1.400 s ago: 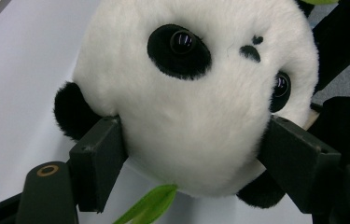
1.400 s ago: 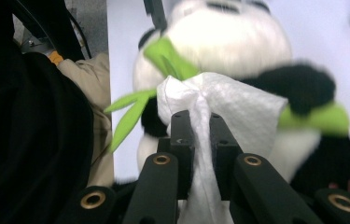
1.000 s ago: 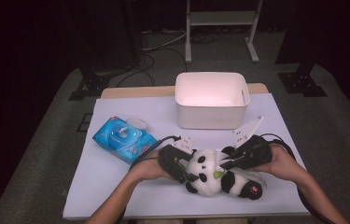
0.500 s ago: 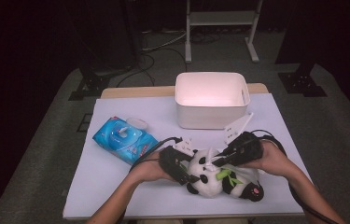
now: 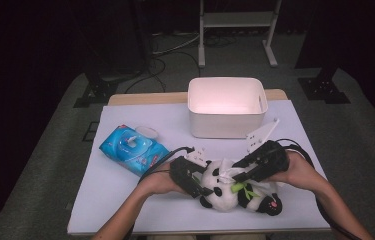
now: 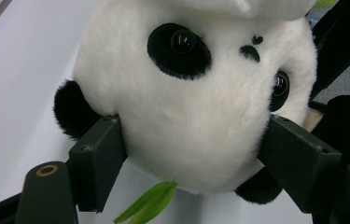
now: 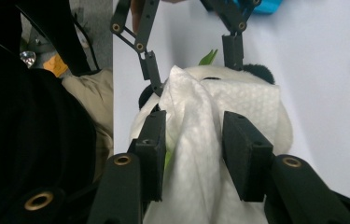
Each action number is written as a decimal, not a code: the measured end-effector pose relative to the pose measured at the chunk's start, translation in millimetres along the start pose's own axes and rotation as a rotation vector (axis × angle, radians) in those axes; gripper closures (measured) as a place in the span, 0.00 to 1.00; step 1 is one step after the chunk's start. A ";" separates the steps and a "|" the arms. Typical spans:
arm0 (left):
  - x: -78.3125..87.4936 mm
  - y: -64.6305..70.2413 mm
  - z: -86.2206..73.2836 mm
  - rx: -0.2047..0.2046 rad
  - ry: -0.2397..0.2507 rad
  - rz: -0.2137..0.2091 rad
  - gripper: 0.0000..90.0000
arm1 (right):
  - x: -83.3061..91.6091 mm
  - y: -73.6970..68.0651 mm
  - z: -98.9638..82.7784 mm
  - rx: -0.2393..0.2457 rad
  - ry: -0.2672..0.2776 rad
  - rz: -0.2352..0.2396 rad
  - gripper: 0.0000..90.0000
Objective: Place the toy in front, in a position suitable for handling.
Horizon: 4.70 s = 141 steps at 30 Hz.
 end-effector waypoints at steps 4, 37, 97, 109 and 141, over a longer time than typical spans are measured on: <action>-0.1 -0.3 0.0 0.003 0.000 -0.002 0.26 | 10.0 -0.6 0.4 0.009 0.012 -0.018 0.74; -2.9 3.2 0.5 -0.009 -0.017 0.005 0.26 | -49.3 9.6 9.7 -0.051 -0.102 0.041 0.78; -3.4 3.7 9.6 -0.019 -0.009 -0.014 0.16 | -26.3 2.7 -1.4 0.027 -0.084 -0.056 0.94; -1.1 3.3 8.7 -0.022 -0.002 -0.014 0.16 | -25.6 9.2 -3.9 0.005 -0.090 -0.070 0.94; 0.2 7.7 12.4 -0.037 0.014 -0.021 0.18 | -28.7 8.2 5.7 0.029 -0.151 -0.074 0.94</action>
Point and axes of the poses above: each handheld gripper's, and its own axes: x roughly backward along the jaws, z roughly out of its top, y roughly to its right, the point moved 7 cm from there along -x, roughly forward along the jaws, and after that the axes turned 9 degrees about y, right-handed, at the moved point
